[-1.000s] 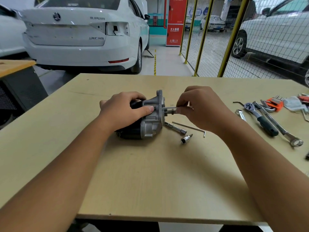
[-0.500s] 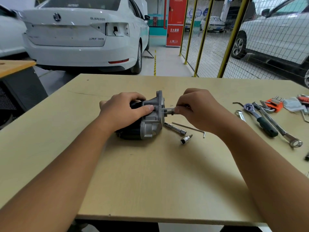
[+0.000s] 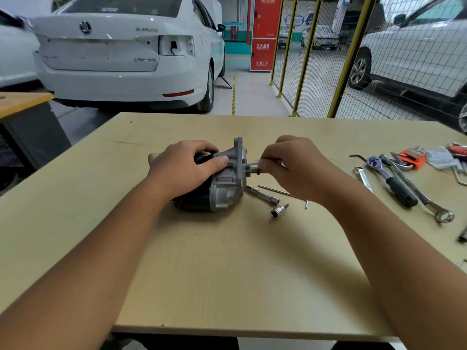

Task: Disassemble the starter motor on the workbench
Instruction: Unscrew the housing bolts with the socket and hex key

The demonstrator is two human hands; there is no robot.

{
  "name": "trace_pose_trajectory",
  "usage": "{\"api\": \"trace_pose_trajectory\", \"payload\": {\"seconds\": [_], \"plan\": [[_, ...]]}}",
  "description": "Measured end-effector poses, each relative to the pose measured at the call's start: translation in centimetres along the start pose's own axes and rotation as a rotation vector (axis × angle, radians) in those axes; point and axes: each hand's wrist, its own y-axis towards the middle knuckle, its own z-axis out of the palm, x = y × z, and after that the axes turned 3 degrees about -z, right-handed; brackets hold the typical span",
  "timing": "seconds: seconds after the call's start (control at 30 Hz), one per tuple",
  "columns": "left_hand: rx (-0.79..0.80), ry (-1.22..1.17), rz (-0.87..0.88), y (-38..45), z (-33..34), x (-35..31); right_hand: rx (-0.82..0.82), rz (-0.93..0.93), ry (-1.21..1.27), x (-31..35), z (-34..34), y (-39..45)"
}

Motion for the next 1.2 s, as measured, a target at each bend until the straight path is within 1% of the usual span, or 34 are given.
{"api": "trace_pose_trajectory", "payload": {"seconds": [0.1,0.23,0.37,0.5,0.6,0.67,0.7,0.8,0.83,0.87,1.0,1.1,1.2], "plan": [[0.002,-0.004,-0.001,0.0,-0.05,0.03,0.006,-0.008,-0.069,0.11,0.06,0.02],[0.012,0.003,0.002,-0.08,-0.14,0.09,-0.056,0.001,-0.171,0.39,-0.25,-0.21],[0.015,0.013,0.008,-0.09,-0.14,0.05,-0.073,0.007,-0.136,0.54,-0.06,-0.22],[-0.003,-0.002,-0.001,-0.02,-0.06,0.02,-0.035,0.009,0.021,0.48,-0.08,-0.32],[-0.008,-0.006,-0.004,-0.02,-0.01,0.0,0.028,-0.008,-0.006,0.14,-0.03,-0.12],[-0.007,-0.003,-0.004,-0.03,-0.03,0.04,0.017,-0.008,-0.011,0.12,-0.17,-0.07],[-0.004,0.001,-0.002,-0.03,-0.04,0.08,0.0,-0.007,-0.033,0.15,-0.18,-0.13],[0.005,0.003,0.001,-0.06,-0.07,0.16,-0.068,0.022,-0.248,0.41,-0.23,-0.34],[0.007,0.005,0.001,-0.08,-0.05,0.16,-0.084,0.027,-0.268,0.4,-0.27,-0.34],[0.006,0.008,0.002,-0.09,-0.03,0.14,-0.086,0.026,-0.249,0.32,-0.3,-0.33],[-0.004,-0.004,0.002,-0.06,-0.03,0.06,-0.035,0.027,-0.014,0.26,-0.24,-0.33],[-0.003,-0.007,-0.005,0.03,0.0,0.06,-0.009,-0.015,0.001,0.0,-0.06,-0.16],[-0.008,-0.013,-0.004,0.01,-0.04,0.04,0.019,-0.009,-0.019,-0.31,-0.07,0.14]]}}
